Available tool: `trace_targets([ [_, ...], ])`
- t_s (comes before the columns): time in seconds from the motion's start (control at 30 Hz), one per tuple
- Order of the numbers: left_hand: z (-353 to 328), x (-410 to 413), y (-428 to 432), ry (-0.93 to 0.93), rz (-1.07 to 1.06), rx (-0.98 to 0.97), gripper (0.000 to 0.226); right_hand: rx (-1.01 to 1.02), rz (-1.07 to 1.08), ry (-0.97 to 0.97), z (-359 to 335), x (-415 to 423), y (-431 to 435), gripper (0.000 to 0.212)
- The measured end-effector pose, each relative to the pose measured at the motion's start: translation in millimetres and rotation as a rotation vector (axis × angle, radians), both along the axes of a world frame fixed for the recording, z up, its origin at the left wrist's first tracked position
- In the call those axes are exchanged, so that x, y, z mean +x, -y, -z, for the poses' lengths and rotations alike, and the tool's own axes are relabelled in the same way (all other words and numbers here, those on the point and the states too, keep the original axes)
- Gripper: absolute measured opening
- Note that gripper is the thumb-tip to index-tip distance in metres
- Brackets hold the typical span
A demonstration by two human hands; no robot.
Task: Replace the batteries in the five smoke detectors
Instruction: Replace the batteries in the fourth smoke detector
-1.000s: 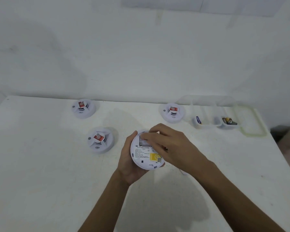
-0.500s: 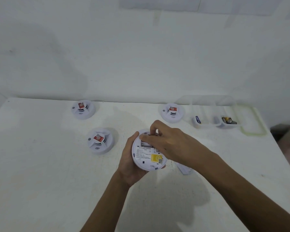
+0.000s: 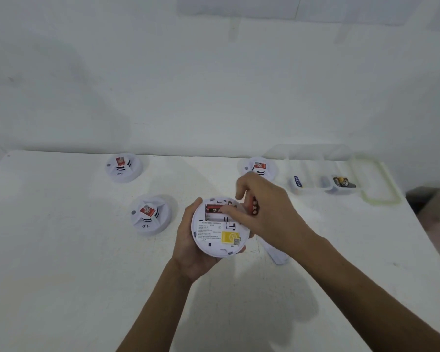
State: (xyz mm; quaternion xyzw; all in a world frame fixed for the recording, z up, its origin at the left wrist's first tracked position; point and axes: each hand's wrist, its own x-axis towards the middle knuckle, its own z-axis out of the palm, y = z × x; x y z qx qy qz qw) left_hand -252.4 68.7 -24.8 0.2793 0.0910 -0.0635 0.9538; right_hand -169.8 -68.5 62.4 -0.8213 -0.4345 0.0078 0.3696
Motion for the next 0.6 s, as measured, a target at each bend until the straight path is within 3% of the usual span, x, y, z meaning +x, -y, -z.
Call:
trace_targets([
  [0.07,-1,-1,1,0.013,0.020,-0.019,0.060,0.120,0.132,-0.114,0,-1,-1,0.038],
  [0.17,0,-1,5,0.004,0.011,-0.032,0.064,0.195,0.232,-0.096,4,-3,-4,0.044],
  [0.33,-1,-1,4,-0.016,0.055,-0.035,0.064,0.248,0.325,-0.130,18,-4,-4,0.041],
  [0.47,0,0,3,-0.029,0.051,-0.049,0.069,0.284,0.402,-0.333,24,-7,-6,0.038],
  [0.6,2,-1,6,-0.029,0.021,-0.057,0.066,0.243,0.473,-0.195,23,-12,-11,0.042],
])
